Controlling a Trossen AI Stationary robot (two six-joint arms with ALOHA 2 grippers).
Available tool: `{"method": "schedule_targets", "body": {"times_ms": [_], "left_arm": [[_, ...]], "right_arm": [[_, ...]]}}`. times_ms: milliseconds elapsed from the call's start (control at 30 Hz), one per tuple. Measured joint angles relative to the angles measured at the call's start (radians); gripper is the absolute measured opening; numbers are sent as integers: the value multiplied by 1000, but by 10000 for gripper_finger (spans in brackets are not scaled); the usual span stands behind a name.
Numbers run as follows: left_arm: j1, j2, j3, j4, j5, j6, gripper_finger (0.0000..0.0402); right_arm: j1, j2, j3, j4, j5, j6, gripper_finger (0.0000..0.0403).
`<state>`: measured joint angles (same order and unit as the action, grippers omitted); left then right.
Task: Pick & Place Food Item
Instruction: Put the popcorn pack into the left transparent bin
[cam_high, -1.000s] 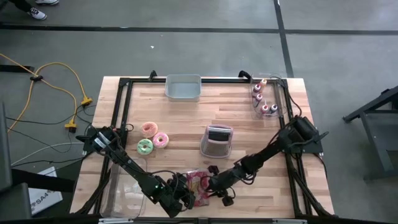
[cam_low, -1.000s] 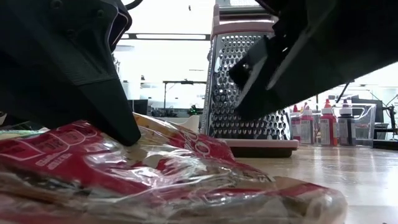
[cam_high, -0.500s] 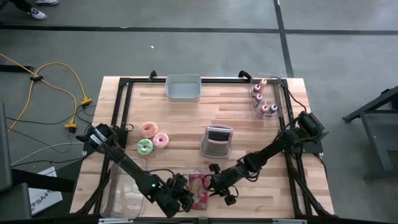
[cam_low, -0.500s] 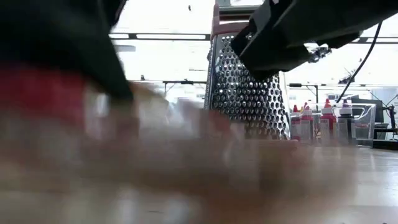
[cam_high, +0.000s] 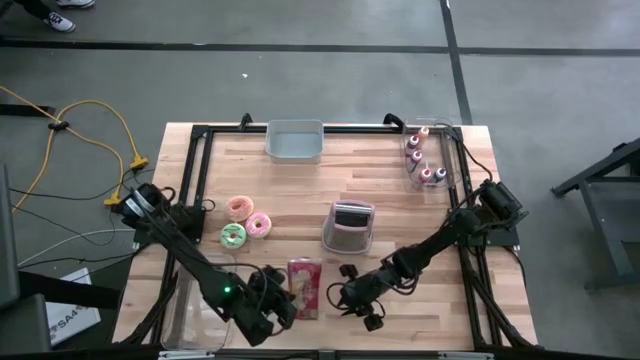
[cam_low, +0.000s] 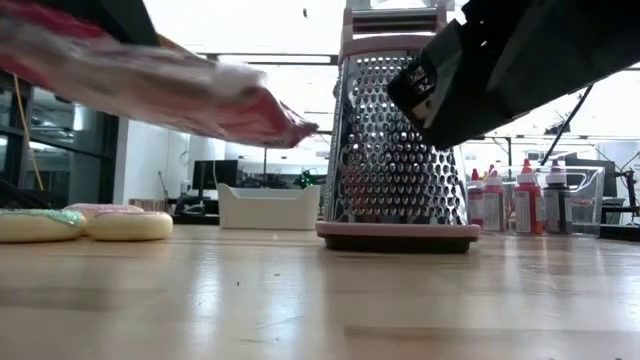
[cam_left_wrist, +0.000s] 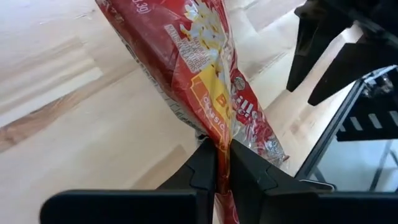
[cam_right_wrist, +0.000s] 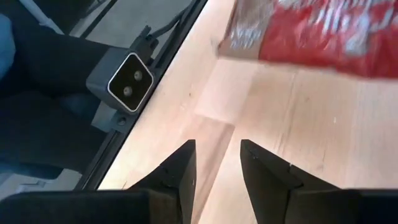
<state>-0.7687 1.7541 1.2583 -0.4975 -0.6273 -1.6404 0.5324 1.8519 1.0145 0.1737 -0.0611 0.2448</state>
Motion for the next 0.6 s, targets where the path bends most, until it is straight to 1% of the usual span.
{"method": "schedule_targets", "body": {"times_ms": [100,200,467,600], "left_arm": [[-14,-12,0,-23,-8,-32,30],[-30,-27,0,-21,-21,-33,30],[-92,-96,0,-30,-174,-63,30],[-123,-119,0,-65,-220,-103,30]], "right_arm": [[0,0,0,-23,-2,22,114],[0,0,0,-42,-2,24,114],[0,0,0,-44,-2,51,114],[0,0,0,-44,-2,69,114]]}}
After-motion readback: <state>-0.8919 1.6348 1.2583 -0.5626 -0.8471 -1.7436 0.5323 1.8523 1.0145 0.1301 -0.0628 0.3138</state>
